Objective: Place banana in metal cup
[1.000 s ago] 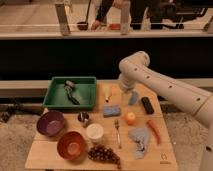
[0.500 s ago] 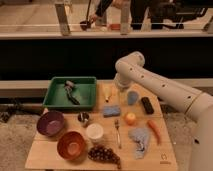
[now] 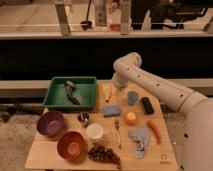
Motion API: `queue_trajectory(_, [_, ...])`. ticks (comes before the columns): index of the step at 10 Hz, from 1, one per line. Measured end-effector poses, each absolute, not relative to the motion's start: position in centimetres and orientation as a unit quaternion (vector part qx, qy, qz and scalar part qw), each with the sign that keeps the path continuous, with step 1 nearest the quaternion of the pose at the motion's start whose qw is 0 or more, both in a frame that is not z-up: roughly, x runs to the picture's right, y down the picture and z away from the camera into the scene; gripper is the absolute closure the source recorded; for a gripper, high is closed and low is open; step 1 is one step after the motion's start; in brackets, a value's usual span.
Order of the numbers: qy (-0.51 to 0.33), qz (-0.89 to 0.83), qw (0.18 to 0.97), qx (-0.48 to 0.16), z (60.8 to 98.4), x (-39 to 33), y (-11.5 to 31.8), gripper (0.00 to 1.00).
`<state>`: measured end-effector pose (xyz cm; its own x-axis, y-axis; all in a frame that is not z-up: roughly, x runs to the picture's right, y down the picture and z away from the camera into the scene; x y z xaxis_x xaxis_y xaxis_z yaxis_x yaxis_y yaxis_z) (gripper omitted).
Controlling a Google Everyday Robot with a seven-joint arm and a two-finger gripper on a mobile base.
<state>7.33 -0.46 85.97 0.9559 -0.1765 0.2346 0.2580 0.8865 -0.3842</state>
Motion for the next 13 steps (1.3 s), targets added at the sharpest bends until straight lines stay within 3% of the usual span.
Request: queue_trajectory(13, [-0.112, -0.107, 0.967, -0.202, 91.2, 7.6, -2.1, 0.2])
